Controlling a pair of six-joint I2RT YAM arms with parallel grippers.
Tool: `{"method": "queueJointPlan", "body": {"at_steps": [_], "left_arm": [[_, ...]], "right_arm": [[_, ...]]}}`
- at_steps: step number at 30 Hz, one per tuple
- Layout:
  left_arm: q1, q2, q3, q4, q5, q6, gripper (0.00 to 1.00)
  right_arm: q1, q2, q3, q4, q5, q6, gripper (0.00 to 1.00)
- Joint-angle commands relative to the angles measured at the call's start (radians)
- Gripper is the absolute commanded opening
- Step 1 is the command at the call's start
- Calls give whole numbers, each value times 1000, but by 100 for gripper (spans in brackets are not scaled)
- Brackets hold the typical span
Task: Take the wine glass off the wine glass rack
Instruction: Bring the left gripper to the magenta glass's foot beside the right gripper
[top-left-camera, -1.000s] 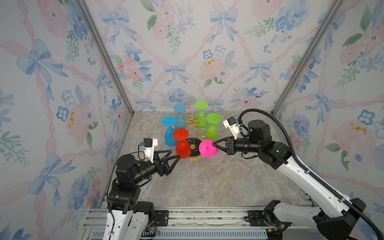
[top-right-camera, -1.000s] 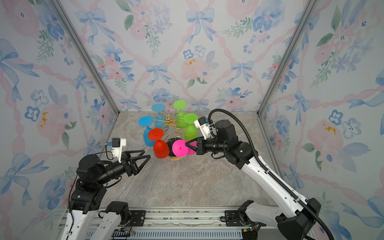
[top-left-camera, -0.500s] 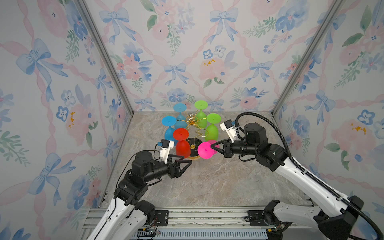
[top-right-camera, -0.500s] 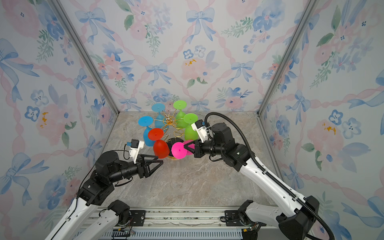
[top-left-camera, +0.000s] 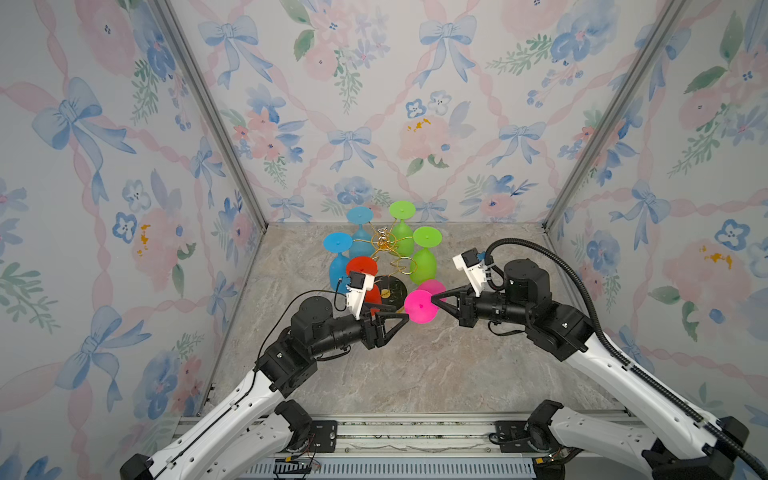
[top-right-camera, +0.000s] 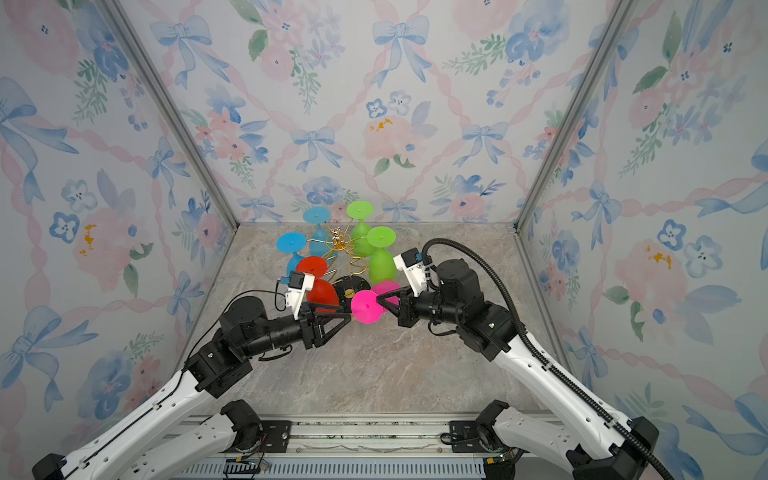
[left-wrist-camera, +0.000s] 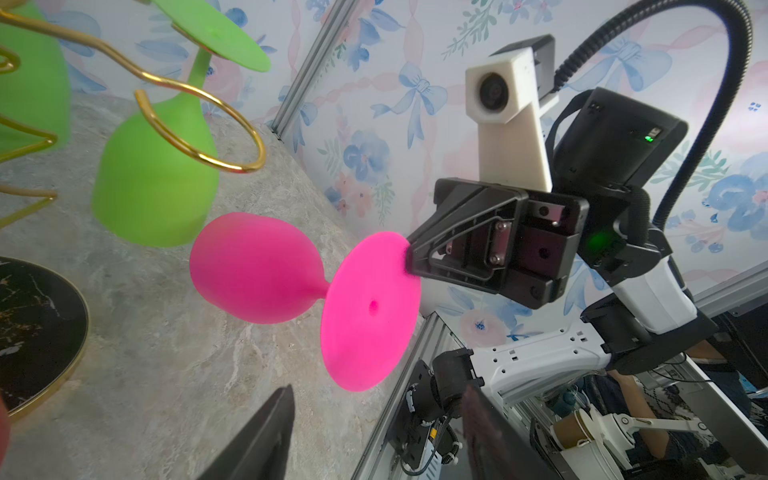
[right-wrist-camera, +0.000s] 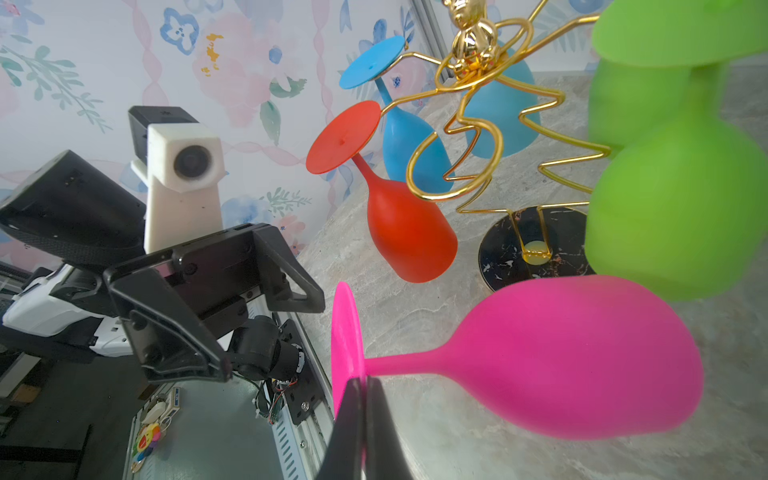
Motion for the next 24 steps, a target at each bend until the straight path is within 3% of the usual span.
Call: {"method": "queueJointPlan", "body": {"at_steps": [1,24], "left_arm": [[-19,17,-3,74,-25,-20,65],[-45,58,-20,215,41,-73,55]], "right_arm": [[9,-32,-22,40,15,-9,0],[9,-86,-77,154,3,34,0]]}}
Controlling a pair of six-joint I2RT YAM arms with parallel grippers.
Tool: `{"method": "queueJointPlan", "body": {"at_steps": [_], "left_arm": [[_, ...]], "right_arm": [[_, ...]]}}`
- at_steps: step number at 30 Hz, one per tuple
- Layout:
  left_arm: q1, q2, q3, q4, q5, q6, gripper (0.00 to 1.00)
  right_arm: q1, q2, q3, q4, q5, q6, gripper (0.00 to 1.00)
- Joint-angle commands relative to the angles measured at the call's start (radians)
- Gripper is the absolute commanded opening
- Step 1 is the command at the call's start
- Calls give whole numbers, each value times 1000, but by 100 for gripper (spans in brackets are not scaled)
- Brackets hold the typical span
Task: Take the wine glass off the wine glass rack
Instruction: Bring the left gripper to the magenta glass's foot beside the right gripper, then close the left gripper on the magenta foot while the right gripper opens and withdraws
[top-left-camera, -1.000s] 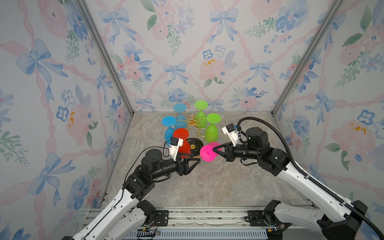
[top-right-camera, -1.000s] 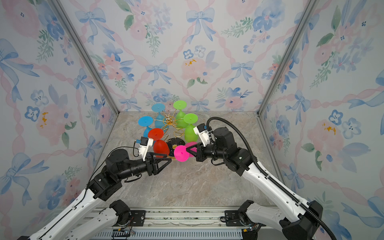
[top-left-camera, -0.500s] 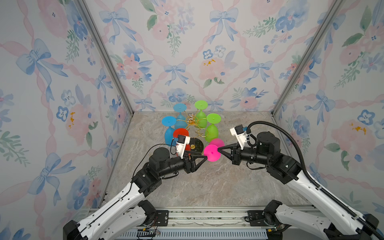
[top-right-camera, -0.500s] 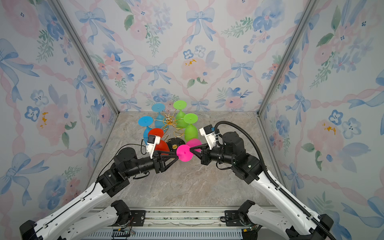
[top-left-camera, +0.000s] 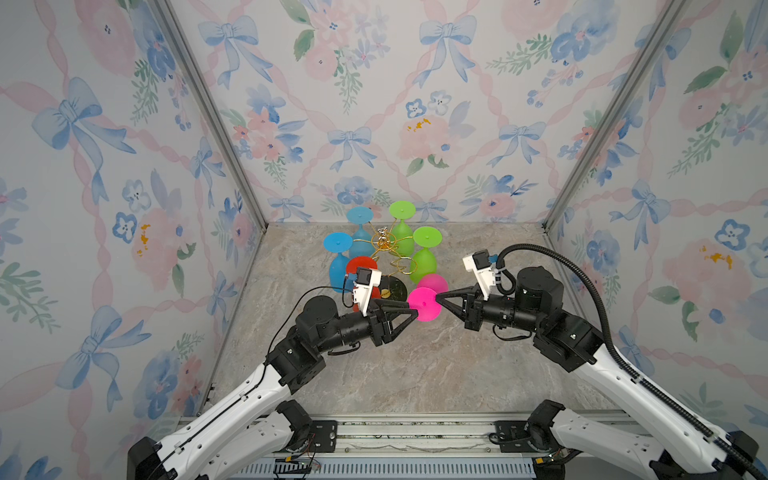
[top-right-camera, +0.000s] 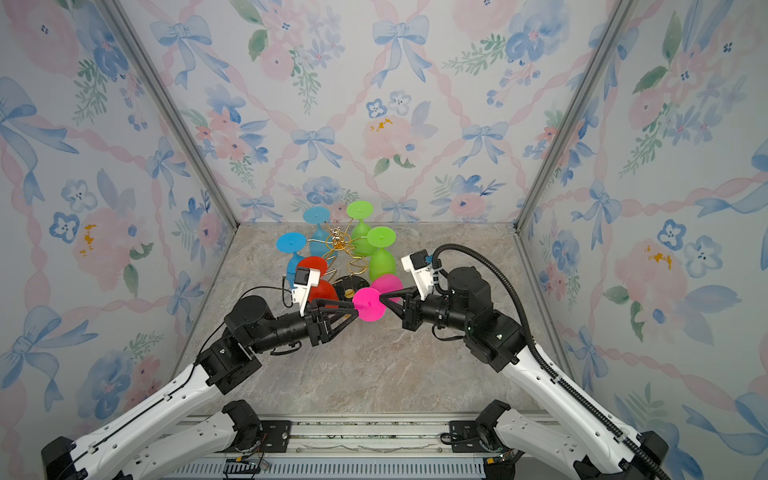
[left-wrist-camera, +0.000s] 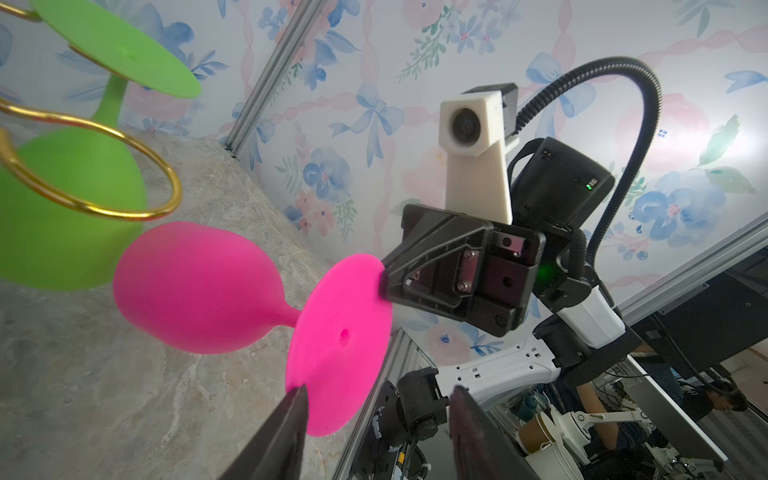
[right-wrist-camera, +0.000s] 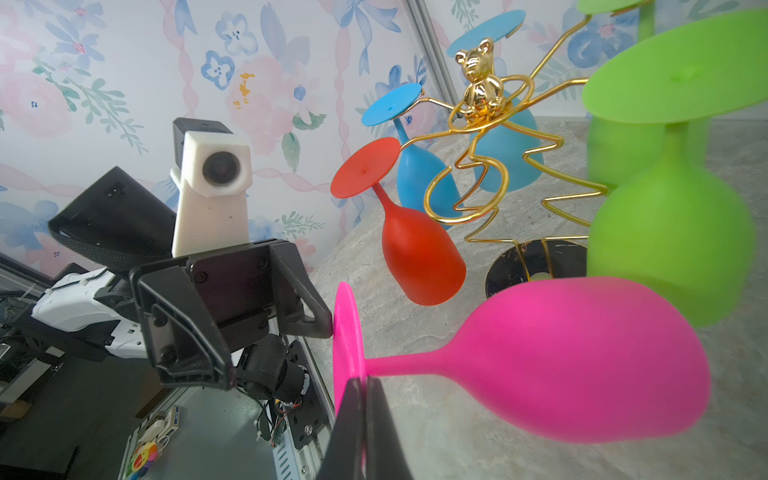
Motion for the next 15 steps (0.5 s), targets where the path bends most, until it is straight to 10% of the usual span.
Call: {"method": "queueJointPlan", "body": {"at_steps": [1,15], "left_arm": [[-6,11,-9,28,10,-2,55],[-6,22,4,7,-65,10,58]], "right_arm": [[9,-17,-10,44,0,8,0],[9,-45,27,-80,68,-75,0]]}}
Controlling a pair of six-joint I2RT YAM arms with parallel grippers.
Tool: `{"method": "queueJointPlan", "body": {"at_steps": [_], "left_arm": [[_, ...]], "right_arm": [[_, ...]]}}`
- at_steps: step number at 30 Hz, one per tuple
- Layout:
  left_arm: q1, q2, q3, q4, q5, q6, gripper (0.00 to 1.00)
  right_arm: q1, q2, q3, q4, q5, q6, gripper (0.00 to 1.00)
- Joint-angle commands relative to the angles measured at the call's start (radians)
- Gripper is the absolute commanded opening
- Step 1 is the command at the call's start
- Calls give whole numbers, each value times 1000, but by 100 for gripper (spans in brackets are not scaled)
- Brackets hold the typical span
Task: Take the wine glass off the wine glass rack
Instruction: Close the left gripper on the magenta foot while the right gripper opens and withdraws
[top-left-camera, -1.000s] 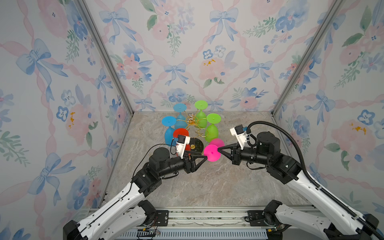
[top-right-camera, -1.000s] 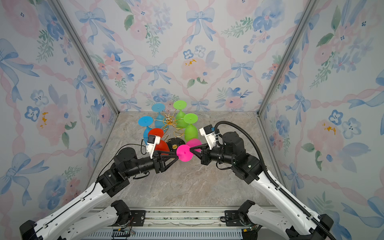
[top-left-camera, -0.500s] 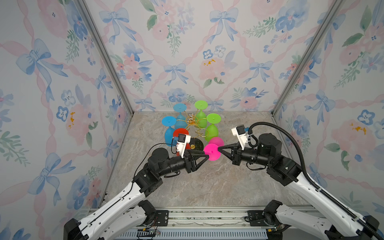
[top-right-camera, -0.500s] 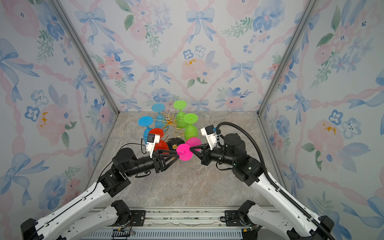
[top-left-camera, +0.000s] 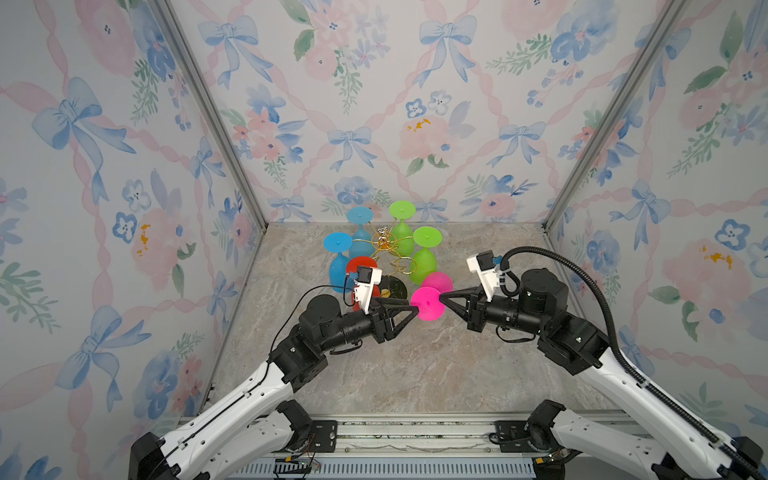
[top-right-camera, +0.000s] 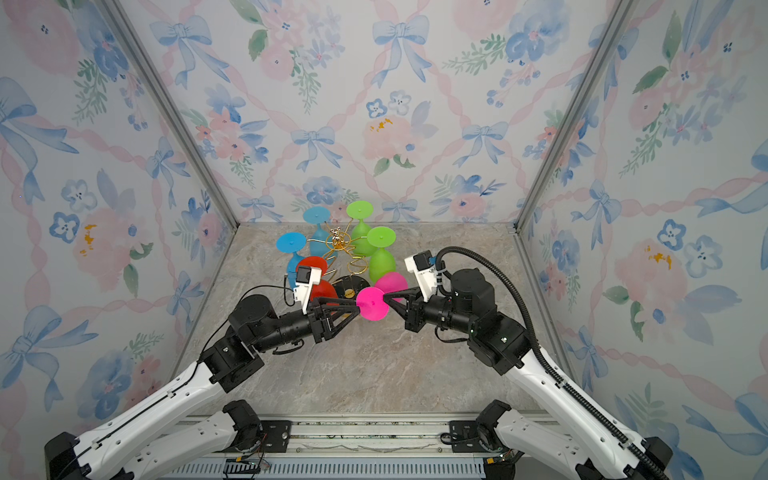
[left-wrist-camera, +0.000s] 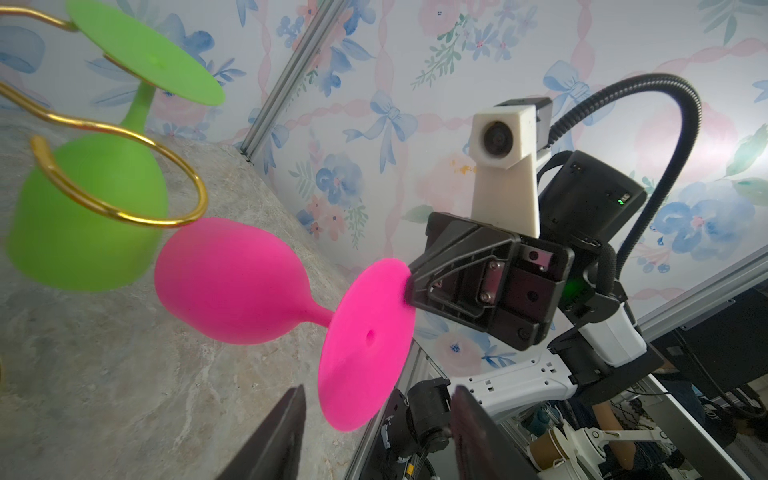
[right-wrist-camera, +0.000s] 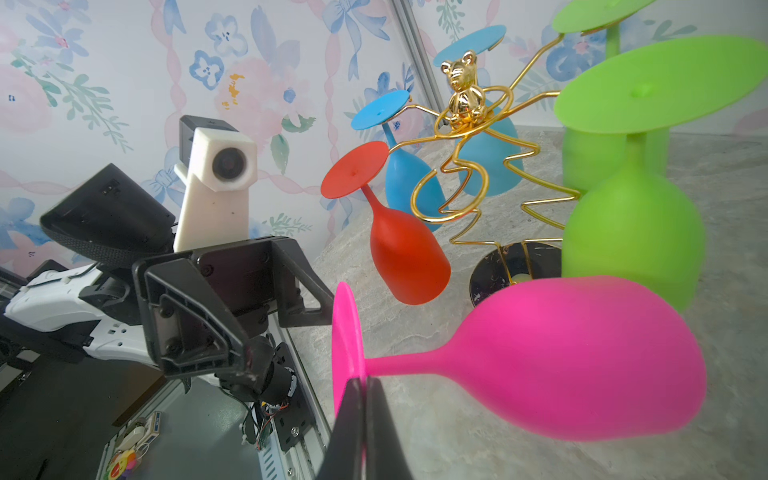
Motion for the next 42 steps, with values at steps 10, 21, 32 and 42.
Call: {"method": "queueJointPlan", "body": {"at_steps": [10,21,32,42], "left_arm": [[-7,46,13,5,27,11,50],[-9,51,4,68,92,-13,36],[-9,45,-13,109,115,-26,25],[-9,48,-18,120,116,-31,10]], "right_arm": [[11,-12,15,34,-36,-2,0],[12,12,-2,105,-64,38,0],[19,12,-7,100,-51,44,0],[28,-12,-17,43,-18,35,0]]}}
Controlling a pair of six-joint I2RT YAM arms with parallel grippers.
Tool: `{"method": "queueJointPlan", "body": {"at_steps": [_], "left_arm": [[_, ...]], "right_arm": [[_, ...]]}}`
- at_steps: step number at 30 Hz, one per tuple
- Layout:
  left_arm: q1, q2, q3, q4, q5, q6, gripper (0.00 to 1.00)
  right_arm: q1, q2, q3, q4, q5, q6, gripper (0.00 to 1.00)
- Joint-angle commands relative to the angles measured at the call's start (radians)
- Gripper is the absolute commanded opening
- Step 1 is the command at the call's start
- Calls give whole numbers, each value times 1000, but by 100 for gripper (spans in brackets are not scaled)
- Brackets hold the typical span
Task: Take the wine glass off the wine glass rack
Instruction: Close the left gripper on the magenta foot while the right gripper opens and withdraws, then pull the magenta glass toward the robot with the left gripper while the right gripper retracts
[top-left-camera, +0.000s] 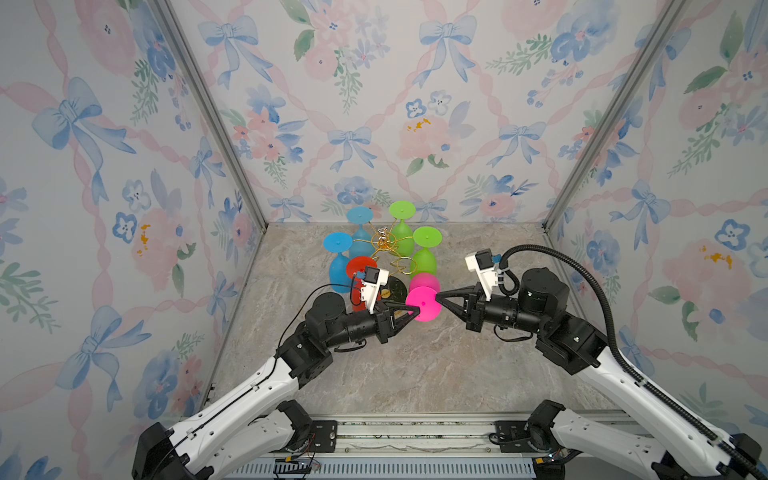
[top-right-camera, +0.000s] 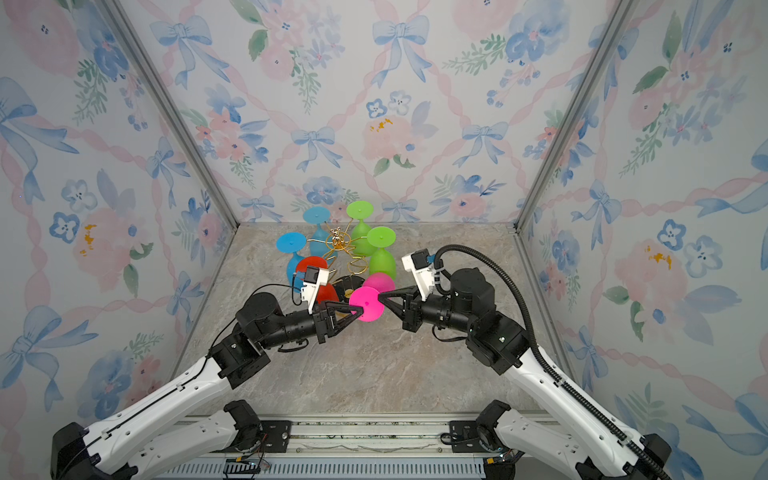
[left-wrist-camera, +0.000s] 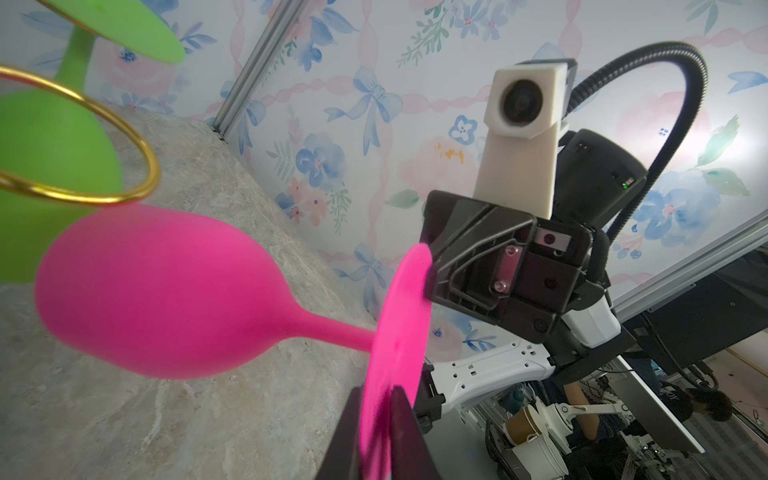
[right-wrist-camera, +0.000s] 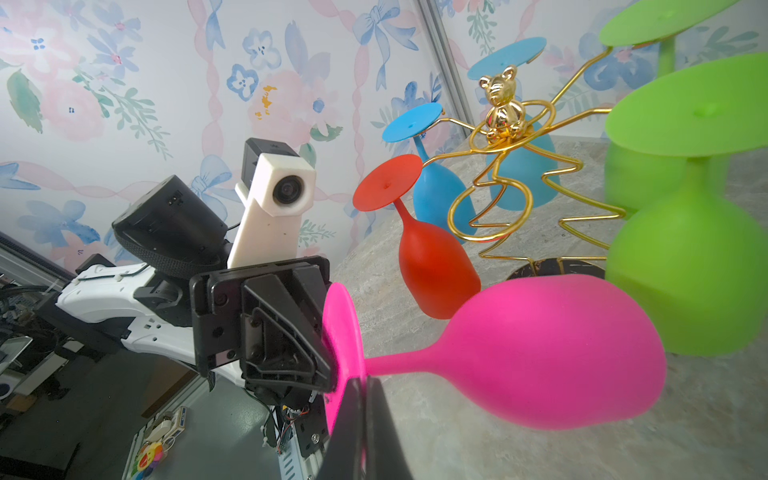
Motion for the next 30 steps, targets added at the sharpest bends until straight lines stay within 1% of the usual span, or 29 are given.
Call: {"method": "queueJointPlan", "body": {"at_steps": [1,5,6,7,8,9,10,11,14,18,21,22,23,25,26,27,30], "left_arm": [[-6,-5,-31,56,30,5,9],[-6,-2,-49,66,29,2,4],[-6,2,-47,67,33,1,3],[-6,7,-44,68,35,2,2],[-6,9,-43,69,38,2,1],[-6,13,-43,70,38,5,0],[-6,14,-43,70,38,7,0],[-6,19,-41,70,40,8,0],[-7,36,-40,70,70,17,0],[-25,71,-25,61,139,55,0],[-62,100,-24,53,189,96,0],[-79,114,14,48,201,115,0],[-96,124,21,42,209,134,0],[-141,145,43,12,207,190,0],[-161,155,54,-8,201,226,0],[-184,166,74,-41,185,277,0],[-241,186,133,-161,88,432,0]], "right_arm": [[13,-31,-24,-32,39,-4,0],[13,-62,-36,-49,56,-4,4],[13,-66,-35,-57,58,-5,9],[13,-68,-33,-67,61,-6,22],[13,-71,-29,-84,64,-12,46],[13,-73,-19,-114,69,-25,62],[13,-75,-5,-149,79,-39,68],[13,-79,14,-194,97,-56,71],[12,-113,45,-274,139,-86,78],[12,-169,86,-344,194,-71,85],[10,-181,146,-431,285,-42,88],[9,-178,173,-476,334,-33,88],[8,-171,195,-514,375,-24,88],[-1,-150,244,-590,453,0,91],[-9,-139,257,-615,475,15,93],[-23,-123,275,-641,483,28,94],[-86,-60,324,-718,457,79,94]]}}
